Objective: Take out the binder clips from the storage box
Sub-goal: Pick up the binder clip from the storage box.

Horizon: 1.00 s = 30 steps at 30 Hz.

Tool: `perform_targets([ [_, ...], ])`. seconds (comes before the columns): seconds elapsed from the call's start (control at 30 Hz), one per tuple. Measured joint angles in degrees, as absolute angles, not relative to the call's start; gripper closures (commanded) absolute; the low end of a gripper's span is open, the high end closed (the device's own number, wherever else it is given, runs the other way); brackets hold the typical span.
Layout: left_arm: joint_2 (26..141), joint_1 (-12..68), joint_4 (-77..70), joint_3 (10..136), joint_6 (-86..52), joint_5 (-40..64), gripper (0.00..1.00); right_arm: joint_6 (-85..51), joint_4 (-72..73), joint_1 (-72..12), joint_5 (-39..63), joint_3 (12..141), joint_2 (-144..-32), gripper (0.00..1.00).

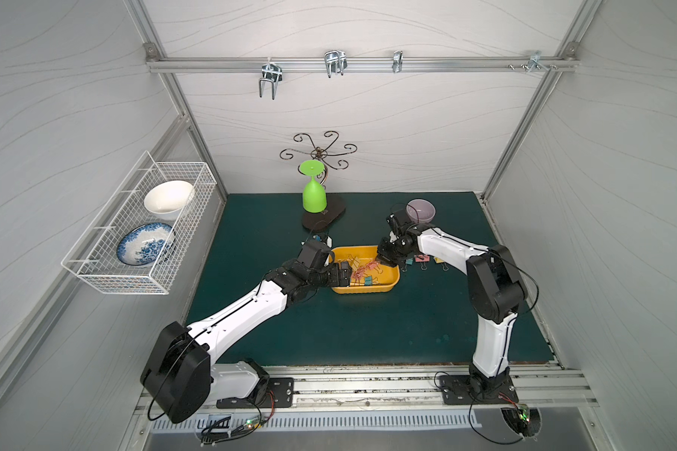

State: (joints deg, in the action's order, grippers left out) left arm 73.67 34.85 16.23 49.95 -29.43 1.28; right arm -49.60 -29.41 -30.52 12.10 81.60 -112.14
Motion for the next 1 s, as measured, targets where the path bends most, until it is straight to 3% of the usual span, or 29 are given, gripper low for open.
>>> perform_targets([
  [0.47, 73.69, 34.85, 15.92, 49.80, -29.63, 1.98, 0.01, -51.05, -28.34, -30.52, 13.58, 80.90, -112.64, 0.77],
  [0.73, 73.58, 34.85, 15.99, 49.36, -29.65, 1.96, 0.01, -51.70, -27.79, -30.50, 13.74, 80.47, -112.97, 0.95],
  [1.0, 72.75, 34.85, 15.99, 49.36, -30.44, 2.24, 0.02, -51.79, -27.68, -30.50, 10.90, 77.69, -105.01, 0.97],
])
